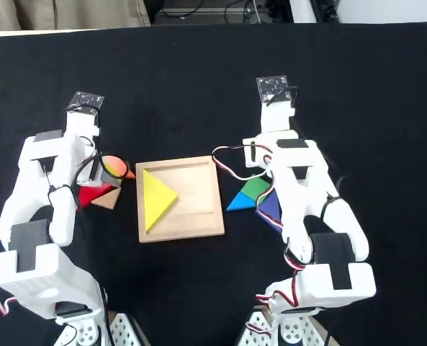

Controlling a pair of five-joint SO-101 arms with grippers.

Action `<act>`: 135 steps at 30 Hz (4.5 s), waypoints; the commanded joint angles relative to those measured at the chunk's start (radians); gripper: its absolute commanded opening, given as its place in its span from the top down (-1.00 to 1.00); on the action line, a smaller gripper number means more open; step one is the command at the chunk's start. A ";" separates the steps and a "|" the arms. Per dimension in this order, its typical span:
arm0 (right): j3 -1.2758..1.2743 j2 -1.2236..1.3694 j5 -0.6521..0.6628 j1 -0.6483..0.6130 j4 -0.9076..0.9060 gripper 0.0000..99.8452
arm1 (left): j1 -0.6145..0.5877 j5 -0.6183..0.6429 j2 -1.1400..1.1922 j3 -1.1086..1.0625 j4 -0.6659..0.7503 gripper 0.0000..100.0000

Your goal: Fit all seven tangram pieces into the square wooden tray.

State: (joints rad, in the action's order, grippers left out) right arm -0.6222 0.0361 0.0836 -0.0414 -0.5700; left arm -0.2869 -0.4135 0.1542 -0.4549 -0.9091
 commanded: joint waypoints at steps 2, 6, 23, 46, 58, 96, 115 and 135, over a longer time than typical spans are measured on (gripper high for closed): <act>0.004 -0.050 0.000 0.008 0.015 0.97 | 0.010 0.006 -0.009 0.045 0.011 0.34; 0.004 -0.050 0.000 0.008 0.015 0.97 | 0.015 0.011 -0.008 0.045 0.011 0.34; 0.002 -0.050 0.000 0.008 0.015 0.97 | 0.013 0.068 0.081 0.108 0.002 0.40; 0.002 -0.050 0.000 0.011 0.015 0.97 | 0.016 0.195 0.078 0.142 -0.031 0.40; 0.007 -0.050 0.002 0.011 0.015 0.97 | 0.051 0.298 -0.250 0.151 -0.252 0.40; 0.019 -0.050 0.002 0.095 0.064 0.97 | 0.685 1.557 -0.577 -0.470 0.224 0.40; 0.019 -0.048 0.002 0.089 0.066 0.97 | 0.710 1.559 -0.588 -0.524 0.219 0.39; 0.053 0.018 0.002 0.087 0.064 0.98 | 0.610 1.392 -0.575 -0.194 -0.046 -0.10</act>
State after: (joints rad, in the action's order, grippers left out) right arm -0.6222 0.0591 0.0836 0.0414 -0.5240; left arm 0.3913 1.0671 -0.4166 -0.7833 -0.9996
